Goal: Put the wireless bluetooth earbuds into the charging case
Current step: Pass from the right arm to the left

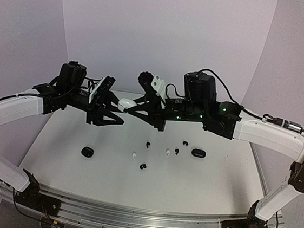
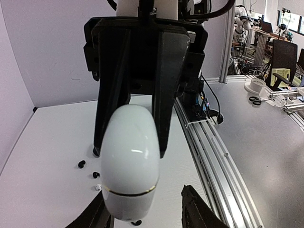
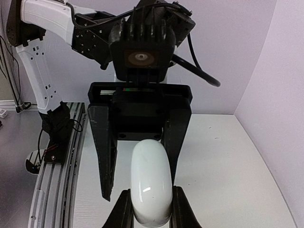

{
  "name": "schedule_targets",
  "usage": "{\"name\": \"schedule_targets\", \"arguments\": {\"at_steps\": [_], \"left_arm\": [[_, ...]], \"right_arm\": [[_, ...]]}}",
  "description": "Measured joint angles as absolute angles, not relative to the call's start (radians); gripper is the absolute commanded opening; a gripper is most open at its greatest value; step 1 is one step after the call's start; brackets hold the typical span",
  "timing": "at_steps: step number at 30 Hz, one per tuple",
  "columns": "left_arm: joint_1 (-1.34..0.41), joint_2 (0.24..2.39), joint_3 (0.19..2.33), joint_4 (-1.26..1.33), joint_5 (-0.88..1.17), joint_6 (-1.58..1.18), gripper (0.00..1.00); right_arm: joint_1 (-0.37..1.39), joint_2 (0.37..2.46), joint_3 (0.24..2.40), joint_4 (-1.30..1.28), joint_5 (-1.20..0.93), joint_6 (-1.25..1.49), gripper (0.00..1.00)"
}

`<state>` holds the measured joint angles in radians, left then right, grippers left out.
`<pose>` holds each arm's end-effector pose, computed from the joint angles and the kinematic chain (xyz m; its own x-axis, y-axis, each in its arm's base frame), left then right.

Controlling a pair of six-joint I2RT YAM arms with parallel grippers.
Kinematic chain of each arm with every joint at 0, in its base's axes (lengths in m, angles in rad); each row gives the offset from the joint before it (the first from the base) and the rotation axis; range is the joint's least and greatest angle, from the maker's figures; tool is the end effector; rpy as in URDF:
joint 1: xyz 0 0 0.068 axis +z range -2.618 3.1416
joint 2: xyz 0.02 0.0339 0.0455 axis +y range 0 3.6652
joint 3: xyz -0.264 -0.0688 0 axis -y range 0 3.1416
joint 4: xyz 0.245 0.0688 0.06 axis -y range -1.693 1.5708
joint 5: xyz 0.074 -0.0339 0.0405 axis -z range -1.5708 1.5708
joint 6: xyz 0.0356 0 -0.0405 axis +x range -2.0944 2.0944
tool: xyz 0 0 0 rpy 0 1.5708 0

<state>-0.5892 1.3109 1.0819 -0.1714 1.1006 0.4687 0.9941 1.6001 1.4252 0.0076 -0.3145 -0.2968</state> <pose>0.2213 -0.1861 0.3363 0.1329 0.1573 -0.9786 0.9799 -0.1688 0.1060 0.2011 0.3294 0.3759 0.1949 -0.2104 -0.9580 -0.9479 0.2105 -0.2391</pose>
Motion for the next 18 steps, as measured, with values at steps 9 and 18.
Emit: {"name": "schedule_targets", "arguments": {"at_steps": [9, 18], "left_arm": [[-0.589, 1.311, 1.082, -0.12, 1.106, 0.437, 0.36], [-0.589, 1.311, 1.082, -0.112, 1.124, 0.44, 0.35]], "right_arm": [[1.009, 1.6, 1.427, 0.006, -0.312, -0.303, 0.0], [1.011, 1.602, 1.428, 0.006, -0.295, -0.309, 0.0]]}}
